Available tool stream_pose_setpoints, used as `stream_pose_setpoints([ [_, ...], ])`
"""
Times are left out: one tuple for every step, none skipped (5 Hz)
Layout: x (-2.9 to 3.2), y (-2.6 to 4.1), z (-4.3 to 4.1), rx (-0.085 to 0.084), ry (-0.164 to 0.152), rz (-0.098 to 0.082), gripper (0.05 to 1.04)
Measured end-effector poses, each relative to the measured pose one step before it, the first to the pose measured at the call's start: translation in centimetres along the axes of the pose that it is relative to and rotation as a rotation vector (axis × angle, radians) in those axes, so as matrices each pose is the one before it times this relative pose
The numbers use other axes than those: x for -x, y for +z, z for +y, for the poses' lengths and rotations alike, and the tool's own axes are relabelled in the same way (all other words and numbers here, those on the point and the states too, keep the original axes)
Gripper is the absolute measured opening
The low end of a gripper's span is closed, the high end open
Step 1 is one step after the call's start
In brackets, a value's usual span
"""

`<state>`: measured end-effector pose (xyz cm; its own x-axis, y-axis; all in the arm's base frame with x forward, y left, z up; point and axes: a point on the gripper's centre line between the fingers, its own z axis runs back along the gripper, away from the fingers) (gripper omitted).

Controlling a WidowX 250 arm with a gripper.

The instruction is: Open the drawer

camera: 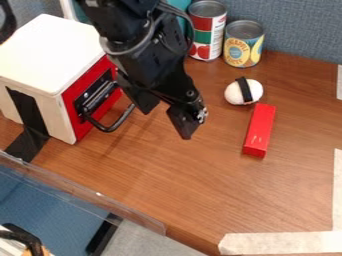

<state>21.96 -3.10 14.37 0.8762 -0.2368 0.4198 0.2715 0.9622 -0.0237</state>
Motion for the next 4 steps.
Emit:
stream_pose_setpoints([
  [0.168, -0.219, 0.113, -0.0058, 0.0061, 0.0094, 0.999],
  [-0.023, -1.254, 1.288, -0.0995, 0.0352, 0.0343, 0.999],
  [-0.359, -1.064, 1.241, -0.1000, 0.0194, 0.0060, 0.999],
  [-0.420, -1.243, 0.984, -0.0893, 0.0144, 0.0125, 0.999],
])
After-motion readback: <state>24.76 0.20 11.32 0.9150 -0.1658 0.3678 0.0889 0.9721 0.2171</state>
